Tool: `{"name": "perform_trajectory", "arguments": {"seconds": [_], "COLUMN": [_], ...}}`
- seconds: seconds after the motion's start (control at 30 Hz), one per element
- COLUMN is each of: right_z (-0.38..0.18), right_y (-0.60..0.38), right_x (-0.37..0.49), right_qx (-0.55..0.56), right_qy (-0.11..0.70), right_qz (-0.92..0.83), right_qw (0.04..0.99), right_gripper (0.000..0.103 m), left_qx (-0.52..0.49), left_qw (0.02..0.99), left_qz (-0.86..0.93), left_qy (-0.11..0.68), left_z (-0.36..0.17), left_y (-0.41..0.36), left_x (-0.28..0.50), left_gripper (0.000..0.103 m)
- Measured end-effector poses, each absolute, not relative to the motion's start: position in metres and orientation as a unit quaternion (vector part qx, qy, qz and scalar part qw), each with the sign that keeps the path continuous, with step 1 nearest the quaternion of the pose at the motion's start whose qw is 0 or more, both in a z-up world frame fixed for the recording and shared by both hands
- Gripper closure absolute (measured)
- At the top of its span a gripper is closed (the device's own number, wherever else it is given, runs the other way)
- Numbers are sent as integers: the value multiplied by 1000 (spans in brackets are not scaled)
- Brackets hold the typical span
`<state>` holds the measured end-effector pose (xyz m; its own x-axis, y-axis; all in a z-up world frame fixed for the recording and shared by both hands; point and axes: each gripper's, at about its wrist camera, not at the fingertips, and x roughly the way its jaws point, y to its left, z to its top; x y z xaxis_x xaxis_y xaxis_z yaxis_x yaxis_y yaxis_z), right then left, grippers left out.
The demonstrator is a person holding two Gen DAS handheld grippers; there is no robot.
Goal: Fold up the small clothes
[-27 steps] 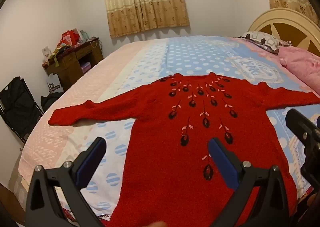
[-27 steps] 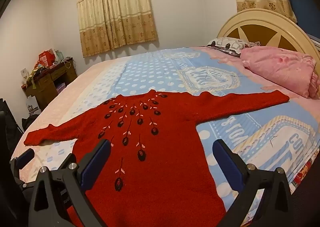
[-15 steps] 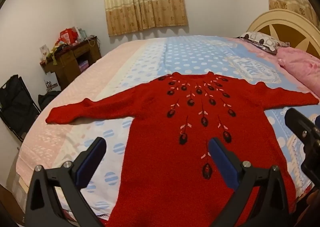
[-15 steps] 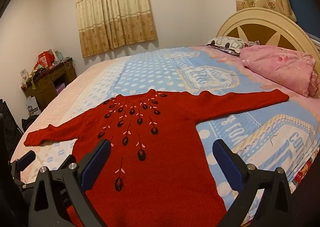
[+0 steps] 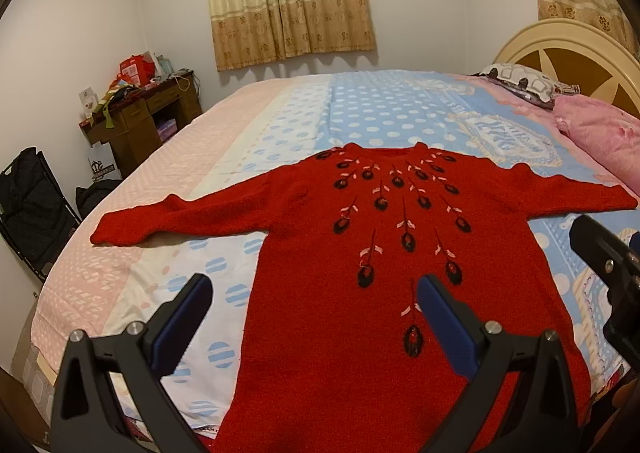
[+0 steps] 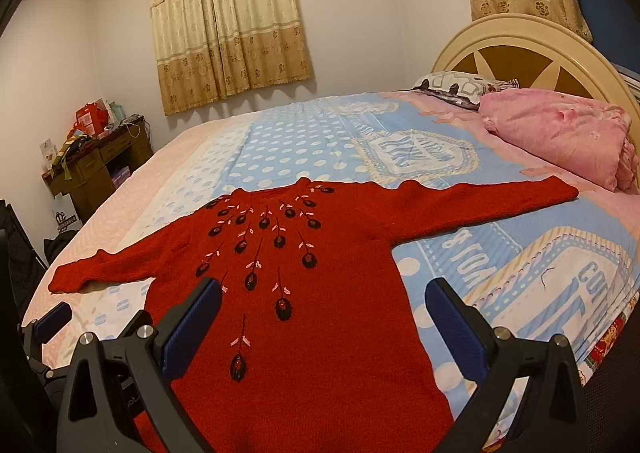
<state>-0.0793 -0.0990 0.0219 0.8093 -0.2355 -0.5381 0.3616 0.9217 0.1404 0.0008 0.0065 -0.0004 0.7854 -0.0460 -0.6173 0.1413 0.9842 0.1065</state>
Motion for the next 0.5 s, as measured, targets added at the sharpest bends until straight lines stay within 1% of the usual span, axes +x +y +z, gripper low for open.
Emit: {"name": "perform_trajectory", "arguments": {"seconds": [0.5], "right_z": [19], "right_y": [-98], "right_x": [-78], "right_qx": [122], "right_qy": [271], "right_qz": [-157], "right_qw": [942], "right_gripper": [1], "left_qx": [74], "left_qw": [942], "left_qz": [-50], "left_qy": [324], "left_z": [-2], "left_y": [5], "left_x": [1], "left_gripper": [0]}}
